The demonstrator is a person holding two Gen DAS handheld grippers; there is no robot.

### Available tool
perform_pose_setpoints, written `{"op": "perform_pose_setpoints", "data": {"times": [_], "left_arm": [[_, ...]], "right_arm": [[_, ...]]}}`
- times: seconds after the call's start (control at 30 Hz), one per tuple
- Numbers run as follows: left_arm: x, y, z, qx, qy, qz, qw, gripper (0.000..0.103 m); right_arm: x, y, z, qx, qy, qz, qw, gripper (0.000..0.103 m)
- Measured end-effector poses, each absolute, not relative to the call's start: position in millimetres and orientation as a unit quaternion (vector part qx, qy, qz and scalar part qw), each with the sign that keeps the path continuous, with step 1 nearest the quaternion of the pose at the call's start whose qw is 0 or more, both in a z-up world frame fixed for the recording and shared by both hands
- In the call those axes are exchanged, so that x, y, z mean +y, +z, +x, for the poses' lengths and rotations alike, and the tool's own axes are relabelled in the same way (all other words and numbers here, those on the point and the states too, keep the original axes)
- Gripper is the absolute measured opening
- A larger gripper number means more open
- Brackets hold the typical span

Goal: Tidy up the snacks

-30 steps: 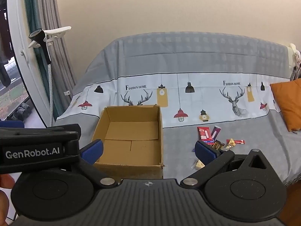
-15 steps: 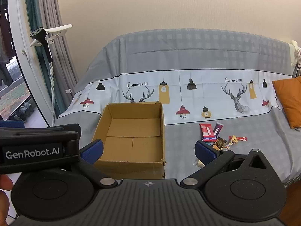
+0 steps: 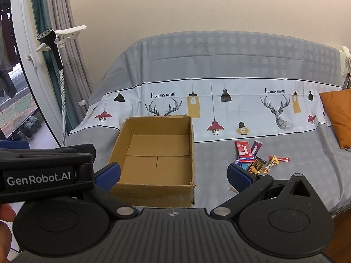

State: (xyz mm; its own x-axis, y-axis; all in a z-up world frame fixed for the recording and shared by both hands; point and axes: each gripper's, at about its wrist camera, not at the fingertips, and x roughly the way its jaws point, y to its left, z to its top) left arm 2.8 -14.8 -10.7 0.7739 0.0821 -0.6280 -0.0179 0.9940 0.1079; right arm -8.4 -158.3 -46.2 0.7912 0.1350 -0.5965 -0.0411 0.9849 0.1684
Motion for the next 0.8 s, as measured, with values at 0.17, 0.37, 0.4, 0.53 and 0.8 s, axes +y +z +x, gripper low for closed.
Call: {"op": "perform_pose_setpoints", "data": {"times": [0.17,0.37,0.4,0.53,0.8], "left_arm": [[-14.7,-12.8,1.6,0.335,0.027,0.048,0.941,0.103],[-13.2,-14.7,1.4,0.337,0.027,0.049,0.94,0.103],[-13.0,-15.0,1.4,0.339,0.028,0.049,0.939,0.103],[-13.1,-16.2,1.1,0.339,0.029,0.048,0.939,0.103],[-11.9,-20.0,-0.6,0.341,0.032,0.048,0.938,0.103]], "right_arm": [[-157.1,-49.2,-9.7,0.32,0.047,0.073,0.944,0.103],[-156.5,-50.6,-9.7,0.323,0.048,0.074,0.942,0.103],[-156.7,-50.7,-9.2,0.324,0.048,0.074,0.942,0.103],[-156.4,-51.0,-8.0,0.326,0.05,0.074,0.941,0.103],[-157.1,-53.7,-7.0,0.331,0.053,0.073,0.939,0.103]]}}
